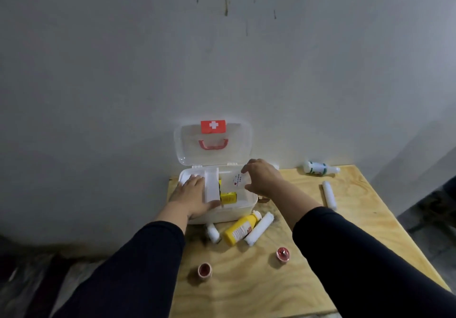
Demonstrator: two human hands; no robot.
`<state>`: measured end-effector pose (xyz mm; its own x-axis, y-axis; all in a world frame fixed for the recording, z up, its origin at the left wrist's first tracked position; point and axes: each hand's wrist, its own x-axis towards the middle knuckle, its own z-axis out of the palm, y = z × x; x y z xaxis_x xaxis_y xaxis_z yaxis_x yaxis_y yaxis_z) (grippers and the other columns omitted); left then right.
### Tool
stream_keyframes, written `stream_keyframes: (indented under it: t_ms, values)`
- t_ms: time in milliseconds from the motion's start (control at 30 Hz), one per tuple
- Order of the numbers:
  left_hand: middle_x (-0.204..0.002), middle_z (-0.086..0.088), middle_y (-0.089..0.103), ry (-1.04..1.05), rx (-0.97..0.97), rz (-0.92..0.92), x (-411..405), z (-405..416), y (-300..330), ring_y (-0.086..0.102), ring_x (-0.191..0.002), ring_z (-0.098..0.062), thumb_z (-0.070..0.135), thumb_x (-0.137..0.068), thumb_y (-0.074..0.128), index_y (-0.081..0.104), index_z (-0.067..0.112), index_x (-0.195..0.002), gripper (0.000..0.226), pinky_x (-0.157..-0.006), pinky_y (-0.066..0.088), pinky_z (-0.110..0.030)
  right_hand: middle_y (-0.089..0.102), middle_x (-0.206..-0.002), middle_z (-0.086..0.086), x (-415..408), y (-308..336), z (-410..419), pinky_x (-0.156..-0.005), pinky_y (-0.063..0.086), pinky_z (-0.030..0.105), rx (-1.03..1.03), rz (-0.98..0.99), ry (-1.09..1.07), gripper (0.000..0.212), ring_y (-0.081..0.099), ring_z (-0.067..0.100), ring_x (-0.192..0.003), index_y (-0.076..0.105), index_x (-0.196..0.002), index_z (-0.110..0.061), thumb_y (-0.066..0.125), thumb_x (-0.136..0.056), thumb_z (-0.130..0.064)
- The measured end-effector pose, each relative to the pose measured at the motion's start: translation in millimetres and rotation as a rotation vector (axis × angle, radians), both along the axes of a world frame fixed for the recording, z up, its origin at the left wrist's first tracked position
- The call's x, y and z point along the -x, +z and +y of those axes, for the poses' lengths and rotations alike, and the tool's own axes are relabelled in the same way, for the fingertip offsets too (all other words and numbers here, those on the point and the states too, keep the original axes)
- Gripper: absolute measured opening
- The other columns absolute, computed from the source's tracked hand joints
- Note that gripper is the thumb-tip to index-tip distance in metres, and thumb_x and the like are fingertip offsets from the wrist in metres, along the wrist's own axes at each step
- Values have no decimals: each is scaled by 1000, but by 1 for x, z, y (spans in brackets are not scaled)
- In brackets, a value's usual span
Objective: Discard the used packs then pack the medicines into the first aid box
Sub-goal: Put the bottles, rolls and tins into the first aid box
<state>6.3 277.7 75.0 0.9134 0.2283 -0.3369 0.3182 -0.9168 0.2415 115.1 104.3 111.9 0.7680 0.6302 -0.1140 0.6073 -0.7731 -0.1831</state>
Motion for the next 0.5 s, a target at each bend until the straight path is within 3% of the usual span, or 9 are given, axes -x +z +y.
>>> stream_keyframes:
  t_ms: [333,500]
  values:
    - [-165,-3,7,-45,-69,-2,4,6,-14,6,-152,-18,71,-89,34,6,12,-156,93,-124,1,-37,52,-140,0,-14,-42,33,-109,34,29,-74,141,-8,45,45,21,-130,60,-123,-19,60,-83,3]
    - [-165,-4,2,-50,-101,2,9,3,-16,1,-152,-19,68,-92,28,3,11,-156,89,-122,-3,-36,43,-133,6,-3,-59,45,-105,37,26,-161,195,-85,40,47,21,-123,61,-122,-15,64,-84,-6]
